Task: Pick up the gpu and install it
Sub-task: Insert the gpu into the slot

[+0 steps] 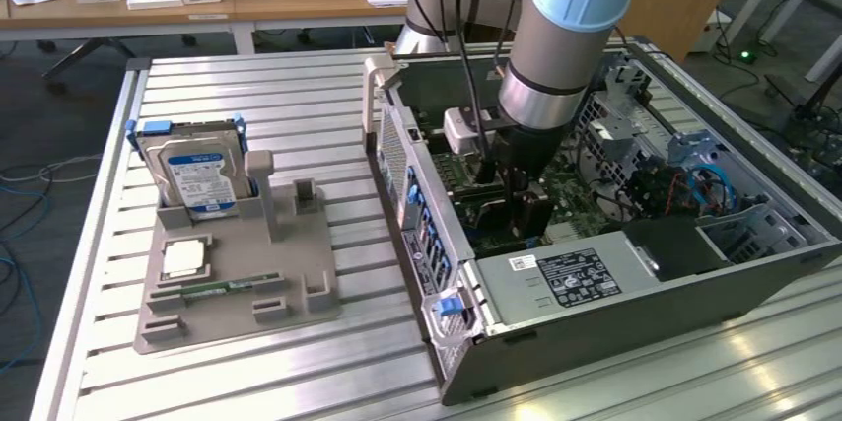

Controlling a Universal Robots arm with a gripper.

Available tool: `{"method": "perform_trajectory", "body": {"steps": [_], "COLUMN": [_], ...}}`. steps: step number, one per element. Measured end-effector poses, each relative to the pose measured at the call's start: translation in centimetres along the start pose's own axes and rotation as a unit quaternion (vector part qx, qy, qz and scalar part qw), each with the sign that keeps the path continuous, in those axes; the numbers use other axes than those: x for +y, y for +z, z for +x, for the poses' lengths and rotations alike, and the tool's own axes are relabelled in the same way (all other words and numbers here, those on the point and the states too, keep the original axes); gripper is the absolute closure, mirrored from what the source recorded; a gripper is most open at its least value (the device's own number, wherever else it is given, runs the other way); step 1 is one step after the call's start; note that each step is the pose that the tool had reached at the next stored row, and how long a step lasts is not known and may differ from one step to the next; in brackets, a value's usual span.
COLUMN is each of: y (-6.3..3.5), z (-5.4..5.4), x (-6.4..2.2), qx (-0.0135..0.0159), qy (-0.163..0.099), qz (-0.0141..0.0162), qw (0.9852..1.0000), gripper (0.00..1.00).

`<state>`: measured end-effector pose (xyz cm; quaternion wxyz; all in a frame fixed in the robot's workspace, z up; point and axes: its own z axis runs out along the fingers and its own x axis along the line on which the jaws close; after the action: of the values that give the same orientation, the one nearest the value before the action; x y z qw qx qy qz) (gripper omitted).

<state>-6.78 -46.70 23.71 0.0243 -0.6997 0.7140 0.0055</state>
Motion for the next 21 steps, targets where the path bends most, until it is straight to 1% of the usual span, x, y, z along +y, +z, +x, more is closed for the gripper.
{"method": "perform_trajectory", "body": {"steps": [4, 8, 21], "y": [-0.87, -2.03, -6.53], "z": [0.0, -0.1, -0.3], "x": [-0.02, -0.05, -0.17], "qx": [0.0000, 0.0000, 0.0000], "qy": [0.000, 0.000, 0.000], "qz": [0.0000, 0.0000, 0.0004], "qw": [1.0000, 1.0000, 1.0000], "gripper": [0.01, 0.01, 0.01]}}
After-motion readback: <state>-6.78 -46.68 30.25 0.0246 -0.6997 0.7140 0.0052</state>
